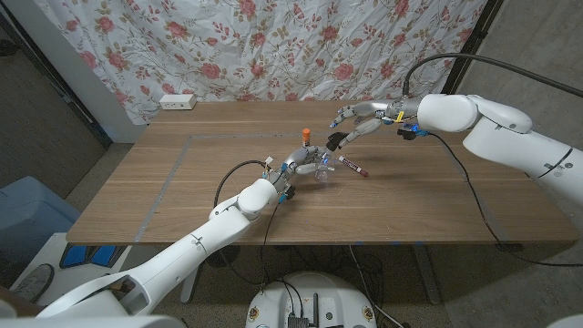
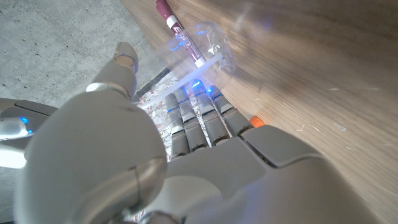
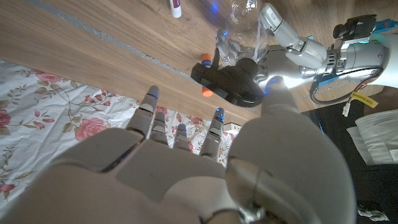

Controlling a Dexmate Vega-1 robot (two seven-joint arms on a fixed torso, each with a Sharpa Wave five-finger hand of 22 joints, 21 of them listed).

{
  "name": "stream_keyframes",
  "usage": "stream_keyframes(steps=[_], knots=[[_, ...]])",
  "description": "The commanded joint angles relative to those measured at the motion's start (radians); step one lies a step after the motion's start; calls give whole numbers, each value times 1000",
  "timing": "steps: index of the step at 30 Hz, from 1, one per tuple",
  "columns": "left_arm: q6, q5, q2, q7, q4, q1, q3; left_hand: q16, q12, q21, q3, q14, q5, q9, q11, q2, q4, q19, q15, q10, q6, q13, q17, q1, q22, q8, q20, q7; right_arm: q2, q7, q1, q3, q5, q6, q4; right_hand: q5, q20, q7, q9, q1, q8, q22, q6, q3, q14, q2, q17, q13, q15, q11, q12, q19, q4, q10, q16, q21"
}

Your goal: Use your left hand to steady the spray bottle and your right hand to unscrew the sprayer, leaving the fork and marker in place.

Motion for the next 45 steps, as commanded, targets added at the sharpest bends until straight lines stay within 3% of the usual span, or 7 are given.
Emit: stream_keyframes(steps=[1, 40, 45], knots=[[4, 2, 3, 2, -6, 2, -2, 2, 3, 2, 42, 10, 7, 5, -42, 132, 36, 8, -87, 46, 64, 4, 6, -124, 3, 6, -25, 9, 44, 1, -2, -4, -25, 47, 52, 8, 0, 5, 6, 13, 8, 4, -10, 3, -10, -4, 1, 5, 1, 5, -1, -6, -11, -18, -4, 1], [-1, -3, -11, -9, 24, -20, 4, 0, -1, 2, 43, 9, 7, 5, -43, 129, 33, 8, -88, 44, 64, 7, 9, -125, 3, 4, -26, 10, 110, 15, 24, -59, -115, 51, 116, 20, -1, -23, 31, 31, 52, 5, 27, 20, -16, 3, -8, 6, 3, -3, 10, -9, -38, -39, 0, 3], [0, -2, -11, -9, 22, -20, 4, 0, -1, 2, 42, 9, 7, 5, -42, 128, 33, 8, -88, 46, 64, 7, 9, -126, 3, 4, -26, 10, 112, -1, 16, -55, -117, 50, 118, 21, -2, -23, 38, 37, 70, 5, 55, 27, -10, 9, -10, 5, 2, -5, 14, -6, -43, -33, 4, 5]])
